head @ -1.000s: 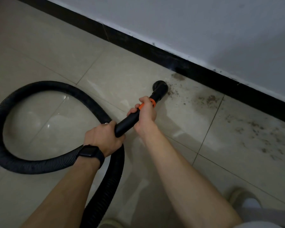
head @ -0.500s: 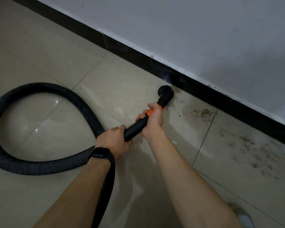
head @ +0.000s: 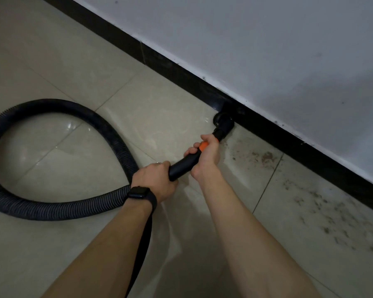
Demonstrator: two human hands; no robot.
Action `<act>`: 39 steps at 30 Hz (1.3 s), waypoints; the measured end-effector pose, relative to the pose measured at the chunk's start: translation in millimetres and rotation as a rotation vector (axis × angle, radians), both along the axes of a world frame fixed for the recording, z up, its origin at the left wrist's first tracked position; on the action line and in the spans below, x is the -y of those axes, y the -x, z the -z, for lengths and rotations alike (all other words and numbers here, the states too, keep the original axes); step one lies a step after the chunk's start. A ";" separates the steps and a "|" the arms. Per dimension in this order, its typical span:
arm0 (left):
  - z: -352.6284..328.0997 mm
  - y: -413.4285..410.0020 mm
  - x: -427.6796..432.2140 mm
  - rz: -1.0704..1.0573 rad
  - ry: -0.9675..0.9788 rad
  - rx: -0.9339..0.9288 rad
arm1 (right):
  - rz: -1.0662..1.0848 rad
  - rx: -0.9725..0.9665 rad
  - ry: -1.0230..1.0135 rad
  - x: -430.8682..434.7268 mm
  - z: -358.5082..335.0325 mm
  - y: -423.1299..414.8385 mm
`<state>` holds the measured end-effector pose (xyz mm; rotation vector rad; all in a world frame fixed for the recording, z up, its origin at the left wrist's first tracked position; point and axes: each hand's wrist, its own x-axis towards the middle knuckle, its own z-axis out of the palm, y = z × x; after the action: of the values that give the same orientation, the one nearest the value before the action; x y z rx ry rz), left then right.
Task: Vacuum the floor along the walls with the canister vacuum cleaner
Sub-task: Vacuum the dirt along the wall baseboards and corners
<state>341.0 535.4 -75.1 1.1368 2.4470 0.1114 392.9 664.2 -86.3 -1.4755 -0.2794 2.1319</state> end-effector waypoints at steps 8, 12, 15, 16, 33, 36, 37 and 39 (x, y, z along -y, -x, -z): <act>-4.0 22.3 -3.2 -0.216 -0.047 0.273 | -0.203 0.096 -0.104 -12.4 -1.0 33.7; -2.4 30.1 0.3 -0.336 -0.075 0.368 | -0.319 0.108 -0.167 -12.6 -6.4 48.3; -3.0 30.5 3.3 -0.376 -0.089 0.413 | -0.351 0.130 -0.192 -9.4 -7.3 51.0; -4.4 30.0 5.5 -0.367 -0.081 0.416 | -0.343 0.132 -0.188 -7.0 -6.2 49.8; -22.3 28.4 103.7 -0.035 0.176 0.040 | 0.069 -0.001 0.153 111.7 -20.6 1.0; -25.3 24.2 92.6 -0.014 0.157 0.037 | 0.080 0.005 0.141 100.1 -24.0 0.1; -25.6 22.7 88.8 -0.006 0.155 0.035 | 0.079 0.009 0.136 96.3 -24.6 -0.6; -26.1 20.1 81.4 0.012 0.155 0.020 | 0.076 0.010 0.130 89.5 -24.9 -2.6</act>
<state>320.9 454.0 -49.0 1.0779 2.3850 -0.0693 395.5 574.6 -61.4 -1.5444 -0.0875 2.1166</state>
